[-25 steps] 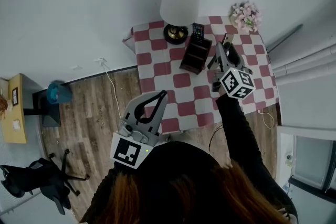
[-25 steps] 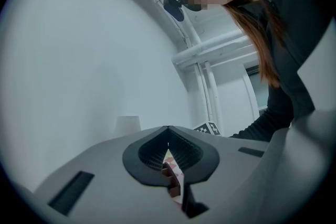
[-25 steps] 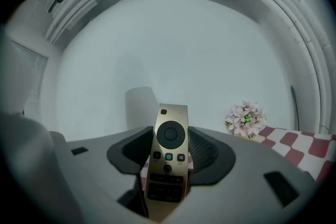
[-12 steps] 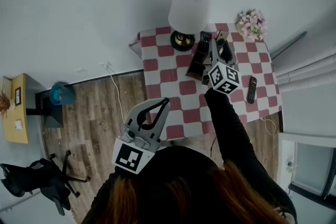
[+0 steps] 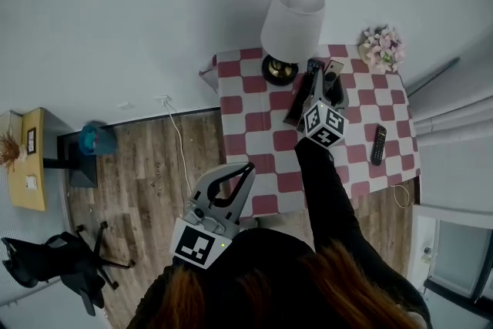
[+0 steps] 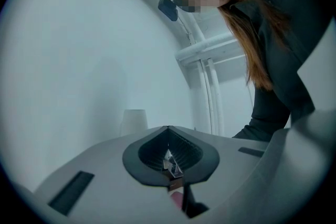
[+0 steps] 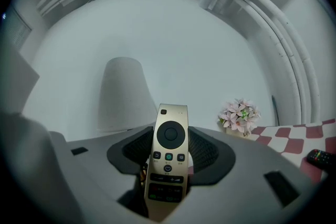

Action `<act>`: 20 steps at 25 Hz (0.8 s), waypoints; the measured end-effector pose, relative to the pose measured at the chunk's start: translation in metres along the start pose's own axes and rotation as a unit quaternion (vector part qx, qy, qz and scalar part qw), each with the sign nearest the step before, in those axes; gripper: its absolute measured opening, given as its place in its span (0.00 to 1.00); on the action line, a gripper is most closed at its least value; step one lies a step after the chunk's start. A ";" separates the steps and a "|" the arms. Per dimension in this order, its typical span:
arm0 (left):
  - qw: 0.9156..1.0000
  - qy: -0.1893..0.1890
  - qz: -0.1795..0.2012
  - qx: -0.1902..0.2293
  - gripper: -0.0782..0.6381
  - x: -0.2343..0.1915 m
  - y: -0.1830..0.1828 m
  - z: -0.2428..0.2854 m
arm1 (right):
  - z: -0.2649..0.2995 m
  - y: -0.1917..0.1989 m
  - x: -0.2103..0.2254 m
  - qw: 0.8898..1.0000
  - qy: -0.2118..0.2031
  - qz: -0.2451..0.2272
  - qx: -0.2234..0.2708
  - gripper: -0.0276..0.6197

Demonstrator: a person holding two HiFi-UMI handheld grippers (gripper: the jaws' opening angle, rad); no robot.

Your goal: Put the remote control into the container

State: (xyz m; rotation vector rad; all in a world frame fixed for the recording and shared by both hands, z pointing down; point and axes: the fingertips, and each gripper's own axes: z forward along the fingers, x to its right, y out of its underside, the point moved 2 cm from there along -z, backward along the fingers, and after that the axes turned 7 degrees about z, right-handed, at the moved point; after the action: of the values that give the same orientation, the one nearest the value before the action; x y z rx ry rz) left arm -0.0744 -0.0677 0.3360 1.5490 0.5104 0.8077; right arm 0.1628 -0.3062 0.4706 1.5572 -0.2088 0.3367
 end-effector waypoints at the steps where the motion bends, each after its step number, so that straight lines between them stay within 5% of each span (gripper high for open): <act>1: 1.000 0.001 -0.002 -0.002 0.12 0.000 0.002 -0.001 | 0.000 0.002 0.000 1.000 0.000 0.001 0.002 0.37; 10: 1.000 0.016 -0.010 -0.008 0.12 0.003 0.010 -0.001 | -0.022 0.007 -0.011 0.998 -0.012 -0.062 -0.002 0.37; 20: 1.000 0.026 -0.015 0.000 0.12 0.008 0.007 0.005 | -0.037 0.062 0.005 0.990 0.023 -0.079 -0.113 0.36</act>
State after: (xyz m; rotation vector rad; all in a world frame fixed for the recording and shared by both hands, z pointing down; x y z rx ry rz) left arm -0.0670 -0.0664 0.3448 1.5206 0.5704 0.8258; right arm 0.1440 -0.2703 0.5302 1.3306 -0.0842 0.2163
